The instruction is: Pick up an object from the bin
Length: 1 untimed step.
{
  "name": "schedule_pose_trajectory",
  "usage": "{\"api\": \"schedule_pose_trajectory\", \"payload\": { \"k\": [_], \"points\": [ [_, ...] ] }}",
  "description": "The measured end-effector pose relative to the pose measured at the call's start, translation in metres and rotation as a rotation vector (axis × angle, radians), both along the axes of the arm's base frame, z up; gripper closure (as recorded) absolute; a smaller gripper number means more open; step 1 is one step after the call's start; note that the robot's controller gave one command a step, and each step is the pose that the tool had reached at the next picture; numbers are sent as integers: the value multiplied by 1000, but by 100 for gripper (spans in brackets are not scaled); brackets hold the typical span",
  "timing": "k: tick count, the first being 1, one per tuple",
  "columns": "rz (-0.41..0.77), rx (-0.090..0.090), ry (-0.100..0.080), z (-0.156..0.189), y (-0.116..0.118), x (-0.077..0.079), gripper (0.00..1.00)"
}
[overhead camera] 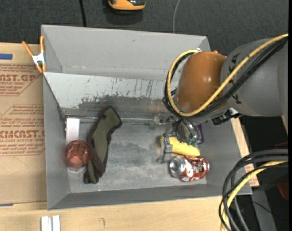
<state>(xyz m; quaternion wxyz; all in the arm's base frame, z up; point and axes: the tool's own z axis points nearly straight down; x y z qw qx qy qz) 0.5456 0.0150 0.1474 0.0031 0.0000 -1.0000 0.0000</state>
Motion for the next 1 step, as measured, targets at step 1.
{"api": "schedule_pose_trajectory", "payload": {
  "k": [1],
  "points": [
    [0, 0, -7, 5, 0, 1, 0]
  ]
}}
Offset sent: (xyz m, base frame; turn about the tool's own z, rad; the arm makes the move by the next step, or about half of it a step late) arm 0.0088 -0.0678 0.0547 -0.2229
